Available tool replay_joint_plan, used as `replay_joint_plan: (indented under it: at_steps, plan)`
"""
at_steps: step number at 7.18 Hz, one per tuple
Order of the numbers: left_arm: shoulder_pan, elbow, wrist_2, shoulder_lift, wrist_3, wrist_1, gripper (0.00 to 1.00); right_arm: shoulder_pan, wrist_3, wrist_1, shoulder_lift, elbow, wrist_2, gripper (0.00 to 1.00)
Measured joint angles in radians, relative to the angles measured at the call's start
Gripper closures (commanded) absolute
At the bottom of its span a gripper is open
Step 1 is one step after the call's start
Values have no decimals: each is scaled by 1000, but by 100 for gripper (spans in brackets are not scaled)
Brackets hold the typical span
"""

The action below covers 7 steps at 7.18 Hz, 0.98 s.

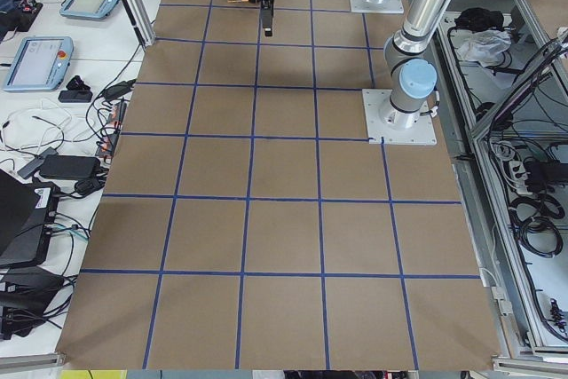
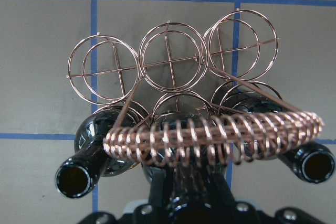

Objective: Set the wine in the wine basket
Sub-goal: 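Lower the bottle into an empty rack ring with the right gripper, then open the right gripper to release the bottle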

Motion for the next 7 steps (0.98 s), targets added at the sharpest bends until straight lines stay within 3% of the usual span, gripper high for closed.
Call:
replay_joint_plan:
  at_steps: [4,5,6,7]
  plan:
    - [1,-1,-1,1,-1,-6,0,0,1,-52,21,39,-4,98]
    - [1,-1,0,1,-1,-7,0,0,2,-57,26,48,-7,79]
    - [1,-4,1,3,-1,-8,0,0,2,-57,27,54,-10,22]
    - [1,-10,4,5,-1,-8,0,0,2,-58,28,59,-11,7]
